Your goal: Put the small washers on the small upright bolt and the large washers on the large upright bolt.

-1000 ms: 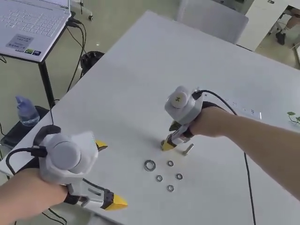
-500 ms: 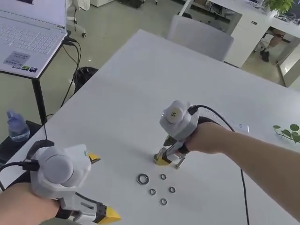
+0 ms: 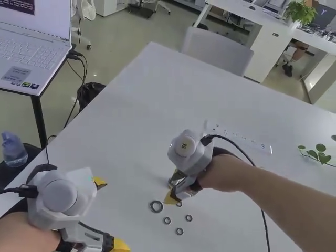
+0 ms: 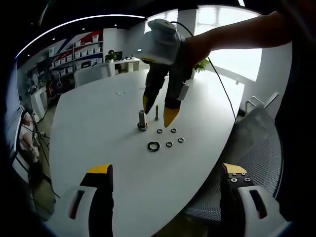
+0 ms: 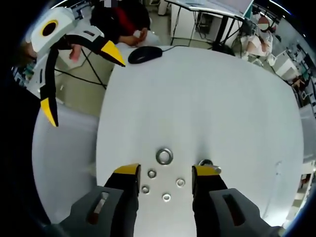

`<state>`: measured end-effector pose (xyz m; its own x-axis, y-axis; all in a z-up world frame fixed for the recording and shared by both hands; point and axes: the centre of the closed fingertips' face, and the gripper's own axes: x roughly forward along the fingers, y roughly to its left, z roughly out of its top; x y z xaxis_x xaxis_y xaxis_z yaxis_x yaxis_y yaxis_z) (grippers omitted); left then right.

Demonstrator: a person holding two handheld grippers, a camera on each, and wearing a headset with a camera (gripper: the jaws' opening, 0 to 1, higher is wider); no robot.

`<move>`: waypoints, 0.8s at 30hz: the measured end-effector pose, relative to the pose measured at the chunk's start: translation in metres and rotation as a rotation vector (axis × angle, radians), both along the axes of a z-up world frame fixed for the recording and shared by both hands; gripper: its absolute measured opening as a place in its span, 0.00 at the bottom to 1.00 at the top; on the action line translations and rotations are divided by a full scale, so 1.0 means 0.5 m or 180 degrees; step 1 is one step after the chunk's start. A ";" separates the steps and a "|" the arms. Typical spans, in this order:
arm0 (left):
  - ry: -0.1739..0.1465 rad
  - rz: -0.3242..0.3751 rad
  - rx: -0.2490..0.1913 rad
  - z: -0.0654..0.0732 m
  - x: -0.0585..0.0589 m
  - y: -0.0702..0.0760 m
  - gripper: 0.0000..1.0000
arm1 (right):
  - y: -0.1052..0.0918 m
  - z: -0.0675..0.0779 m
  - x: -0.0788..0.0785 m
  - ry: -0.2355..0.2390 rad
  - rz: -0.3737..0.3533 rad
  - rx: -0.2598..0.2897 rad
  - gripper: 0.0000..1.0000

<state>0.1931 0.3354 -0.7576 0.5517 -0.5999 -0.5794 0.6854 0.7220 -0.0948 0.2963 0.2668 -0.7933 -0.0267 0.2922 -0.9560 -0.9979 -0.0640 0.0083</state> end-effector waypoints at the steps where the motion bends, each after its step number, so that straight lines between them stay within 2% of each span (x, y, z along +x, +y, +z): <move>1: 0.0002 -0.0001 -0.0003 0.000 0.000 0.000 0.90 | -0.001 0.000 -0.004 0.0003 0.0003 -0.0002 0.43; 8: -0.0002 0.0009 -0.0009 -0.003 0.003 0.000 0.89 | -0.003 -0.004 -0.012 0.0020 -0.0030 0.0047 0.43; 12: 0.0022 0.0014 -0.0027 -0.007 0.000 -0.004 0.89 | -0.002 -0.019 -0.015 0.0072 -0.0087 0.0119 0.43; 18: 0.0022 0.0037 -0.0020 -0.006 0.002 -0.003 0.89 | -0.008 -0.049 -0.020 0.0048 -0.0008 0.0022 0.42; 24: 0.0004 0.0062 -0.0015 -0.004 0.009 0.001 0.88 | -0.005 -0.070 -0.016 0.0040 0.0015 0.0019 0.42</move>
